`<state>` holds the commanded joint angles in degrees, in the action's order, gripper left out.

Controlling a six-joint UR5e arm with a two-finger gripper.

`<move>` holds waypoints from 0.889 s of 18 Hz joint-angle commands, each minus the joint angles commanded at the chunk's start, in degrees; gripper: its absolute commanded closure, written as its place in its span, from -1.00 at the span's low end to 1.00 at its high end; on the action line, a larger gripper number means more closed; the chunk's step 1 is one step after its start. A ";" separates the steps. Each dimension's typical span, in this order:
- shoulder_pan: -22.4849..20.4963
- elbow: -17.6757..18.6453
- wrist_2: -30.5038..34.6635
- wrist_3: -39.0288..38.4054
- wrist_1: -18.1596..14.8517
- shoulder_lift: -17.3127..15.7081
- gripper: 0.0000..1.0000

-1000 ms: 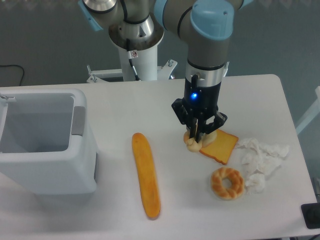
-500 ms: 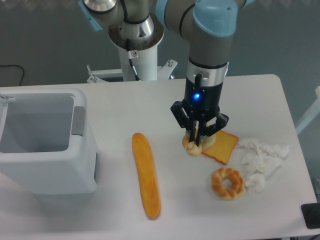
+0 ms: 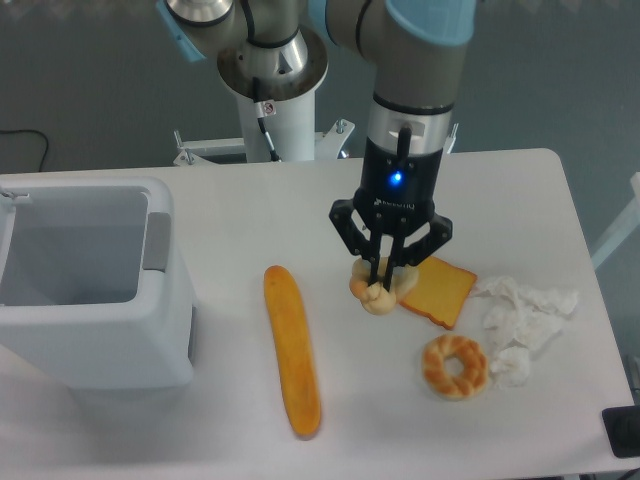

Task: Place the round bread in the trash can
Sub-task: 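Lift the twisted roll and carry it over the white trash bin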

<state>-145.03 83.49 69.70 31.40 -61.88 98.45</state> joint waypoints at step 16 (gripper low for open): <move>10.72 1.76 -3.08 -11.62 0.00 -5.72 1.00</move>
<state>-134.31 85.25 66.62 19.78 -61.87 92.73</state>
